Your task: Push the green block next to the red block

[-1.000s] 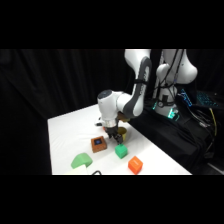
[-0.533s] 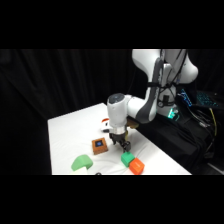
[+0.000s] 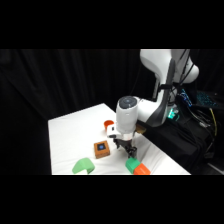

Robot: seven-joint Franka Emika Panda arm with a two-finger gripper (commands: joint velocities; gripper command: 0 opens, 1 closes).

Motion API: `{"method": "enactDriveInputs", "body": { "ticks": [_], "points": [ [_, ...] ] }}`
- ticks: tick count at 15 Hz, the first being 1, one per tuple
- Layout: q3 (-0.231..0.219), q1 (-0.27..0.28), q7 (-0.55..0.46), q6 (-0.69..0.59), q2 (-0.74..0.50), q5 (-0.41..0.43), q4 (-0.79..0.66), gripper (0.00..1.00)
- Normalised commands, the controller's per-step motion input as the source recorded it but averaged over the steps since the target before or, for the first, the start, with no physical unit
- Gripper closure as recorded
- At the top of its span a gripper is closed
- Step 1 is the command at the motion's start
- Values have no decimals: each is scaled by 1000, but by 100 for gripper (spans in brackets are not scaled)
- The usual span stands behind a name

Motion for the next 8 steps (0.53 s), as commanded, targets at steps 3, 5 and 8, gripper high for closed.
{"method": "enactDriveInputs", "body": {
  "ticks": [3, 5, 8],
  "points": [
    [-58, 14, 104, -310, -186, -94, 74, 0],
    [-29, -30, 88, -433, -373, -94, 56, 0],
    [38, -72, 68, -503, -470, -80, 52, 0]
  ]
}}
